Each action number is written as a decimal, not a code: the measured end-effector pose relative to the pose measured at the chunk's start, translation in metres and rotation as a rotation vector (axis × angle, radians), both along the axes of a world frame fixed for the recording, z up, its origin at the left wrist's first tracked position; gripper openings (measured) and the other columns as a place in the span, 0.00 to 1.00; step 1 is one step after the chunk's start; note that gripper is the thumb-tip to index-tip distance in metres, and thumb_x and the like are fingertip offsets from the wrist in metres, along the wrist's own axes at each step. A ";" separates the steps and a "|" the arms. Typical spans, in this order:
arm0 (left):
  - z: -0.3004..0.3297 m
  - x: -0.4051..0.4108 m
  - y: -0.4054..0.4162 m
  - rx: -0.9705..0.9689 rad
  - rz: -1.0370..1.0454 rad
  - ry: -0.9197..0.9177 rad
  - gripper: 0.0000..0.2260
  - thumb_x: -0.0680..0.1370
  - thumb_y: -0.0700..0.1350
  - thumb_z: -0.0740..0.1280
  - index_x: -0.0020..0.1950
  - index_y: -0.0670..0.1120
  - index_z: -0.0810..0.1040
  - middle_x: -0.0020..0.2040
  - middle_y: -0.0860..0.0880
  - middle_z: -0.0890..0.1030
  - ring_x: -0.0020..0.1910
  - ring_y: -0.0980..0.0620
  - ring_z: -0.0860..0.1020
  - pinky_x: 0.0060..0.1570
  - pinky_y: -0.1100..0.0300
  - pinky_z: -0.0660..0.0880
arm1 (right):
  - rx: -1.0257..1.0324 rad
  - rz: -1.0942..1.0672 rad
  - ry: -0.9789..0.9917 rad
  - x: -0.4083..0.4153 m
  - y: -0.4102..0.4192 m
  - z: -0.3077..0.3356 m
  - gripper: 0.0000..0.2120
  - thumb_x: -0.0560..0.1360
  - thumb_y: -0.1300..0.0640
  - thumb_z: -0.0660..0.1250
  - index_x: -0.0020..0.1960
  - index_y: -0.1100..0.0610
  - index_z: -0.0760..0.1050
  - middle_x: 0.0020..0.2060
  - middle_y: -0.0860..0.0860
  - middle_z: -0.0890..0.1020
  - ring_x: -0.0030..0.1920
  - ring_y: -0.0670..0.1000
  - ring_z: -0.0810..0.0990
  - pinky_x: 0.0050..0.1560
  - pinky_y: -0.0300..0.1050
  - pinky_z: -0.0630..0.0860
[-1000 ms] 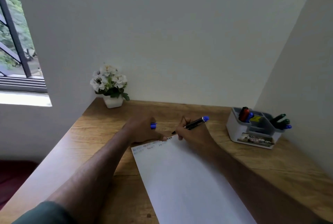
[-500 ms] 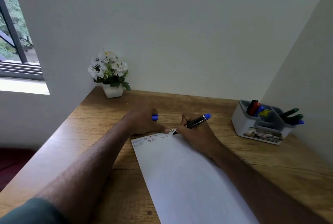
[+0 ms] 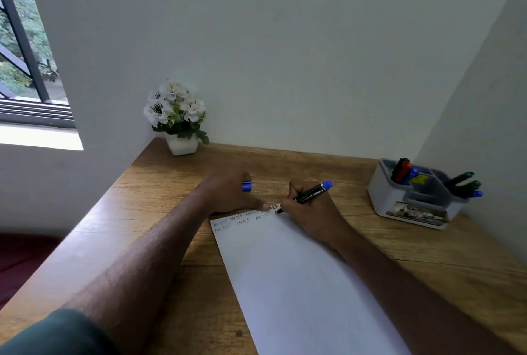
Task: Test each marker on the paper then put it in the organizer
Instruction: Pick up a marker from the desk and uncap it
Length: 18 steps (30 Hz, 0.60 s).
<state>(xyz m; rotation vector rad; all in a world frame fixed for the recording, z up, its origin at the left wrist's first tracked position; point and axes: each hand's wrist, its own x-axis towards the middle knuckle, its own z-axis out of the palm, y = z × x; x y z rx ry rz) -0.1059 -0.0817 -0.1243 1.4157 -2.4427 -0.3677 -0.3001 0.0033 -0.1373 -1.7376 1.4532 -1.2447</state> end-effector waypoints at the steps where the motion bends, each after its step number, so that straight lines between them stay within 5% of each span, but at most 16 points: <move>1: 0.000 0.000 0.000 0.006 0.000 0.003 0.25 0.65 0.70 0.74 0.36 0.52 0.70 0.35 0.54 0.75 0.35 0.55 0.73 0.35 0.59 0.66 | 0.002 -0.002 -0.008 0.000 0.000 0.000 0.11 0.66 0.63 0.68 0.29 0.60 0.68 0.25 0.48 0.67 0.28 0.43 0.63 0.29 0.36 0.60; 18: 0.002 0.005 0.001 0.030 -0.009 0.019 0.23 0.65 0.69 0.75 0.37 0.53 0.69 0.37 0.52 0.76 0.37 0.54 0.73 0.36 0.58 0.65 | -0.014 -0.027 0.020 -0.003 -0.002 -0.003 0.13 0.69 0.68 0.68 0.31 0.62 0.66 0.25 0.47 0.67 0.28 0.44 0.63 0.29 0.37 0.60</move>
